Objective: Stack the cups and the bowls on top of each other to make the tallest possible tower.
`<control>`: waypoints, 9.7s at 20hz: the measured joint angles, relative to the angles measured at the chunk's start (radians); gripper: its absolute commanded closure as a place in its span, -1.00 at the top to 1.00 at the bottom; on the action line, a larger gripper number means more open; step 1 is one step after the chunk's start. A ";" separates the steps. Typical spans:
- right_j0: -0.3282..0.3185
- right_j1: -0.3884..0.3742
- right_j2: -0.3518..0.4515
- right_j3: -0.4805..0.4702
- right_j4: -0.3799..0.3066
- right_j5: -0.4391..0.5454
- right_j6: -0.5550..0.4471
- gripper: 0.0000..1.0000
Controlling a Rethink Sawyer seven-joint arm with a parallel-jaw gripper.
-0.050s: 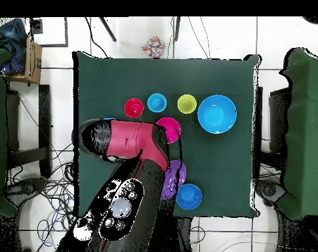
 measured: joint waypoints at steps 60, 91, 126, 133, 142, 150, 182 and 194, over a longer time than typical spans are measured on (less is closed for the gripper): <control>-0.049 -0.430 -0.038 0.366 0.091 -0.211 0.000 1.00; -0.346 -0.319 0.248 0.529 -0.217 -0.588 -0.001 1.00; -0.340 -0.306 0.106 0.606 -0.323 -0.852 -0.001 1.00; -0.299 -0.261 0.112 0.605 -0.286 -0.853 0.000 1.00; -0.211 -0.141 0.099 0.605 -0.200 -0.920 0.000 1.00; -0.141 -0.054 0.084 0.604 -0.124 -0.974 0.000 1.00; -0.102 0.103 0.077 0.604 -0.011 -1.118 0.000 -1.00; -0.090 0.103 0.075 0.604 0.015 -1.118 0.000 -1.00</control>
